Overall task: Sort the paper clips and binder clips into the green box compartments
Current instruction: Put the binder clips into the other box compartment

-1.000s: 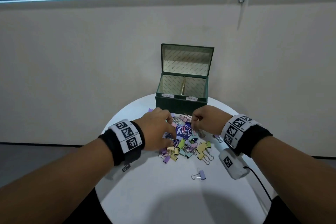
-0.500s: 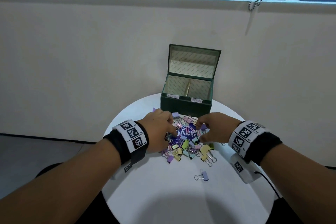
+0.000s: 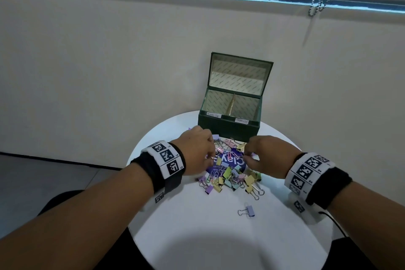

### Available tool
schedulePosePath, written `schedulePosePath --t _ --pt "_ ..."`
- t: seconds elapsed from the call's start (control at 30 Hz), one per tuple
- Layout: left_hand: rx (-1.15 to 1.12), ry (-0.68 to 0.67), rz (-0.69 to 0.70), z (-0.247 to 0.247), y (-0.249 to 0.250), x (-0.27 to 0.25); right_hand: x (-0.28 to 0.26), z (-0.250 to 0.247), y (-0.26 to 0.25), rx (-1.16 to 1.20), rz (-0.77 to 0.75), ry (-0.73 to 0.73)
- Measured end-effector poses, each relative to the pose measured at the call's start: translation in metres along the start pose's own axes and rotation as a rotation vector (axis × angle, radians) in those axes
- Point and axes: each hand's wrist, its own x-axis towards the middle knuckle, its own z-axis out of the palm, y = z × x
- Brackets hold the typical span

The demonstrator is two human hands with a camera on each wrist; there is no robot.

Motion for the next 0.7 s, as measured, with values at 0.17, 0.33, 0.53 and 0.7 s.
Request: schedulePosePath --t 0.17,0.33,0.53,0.7 --pt "-0.005 0.037 -0.126 -0.007 -0.004 0.001 0.0 -0.013 0.002 0.383 0.177 0.148" --pt "-0.104 0.036 0.023 -0.009 0.0 -0.006 0.001 -0.028 0.001 1.803 0.464 0.147" --pt "-0.053 -0.096 0.105 -0.004 0.001 -0.008 -0.004 -0.03 0.0 1.451 0.45 0.006" --pt "-0.019 -0.056 0.134 0.002 0.001 -0.008 -0.018 -0.016 -0.012 0.124 0.072 -0.246"
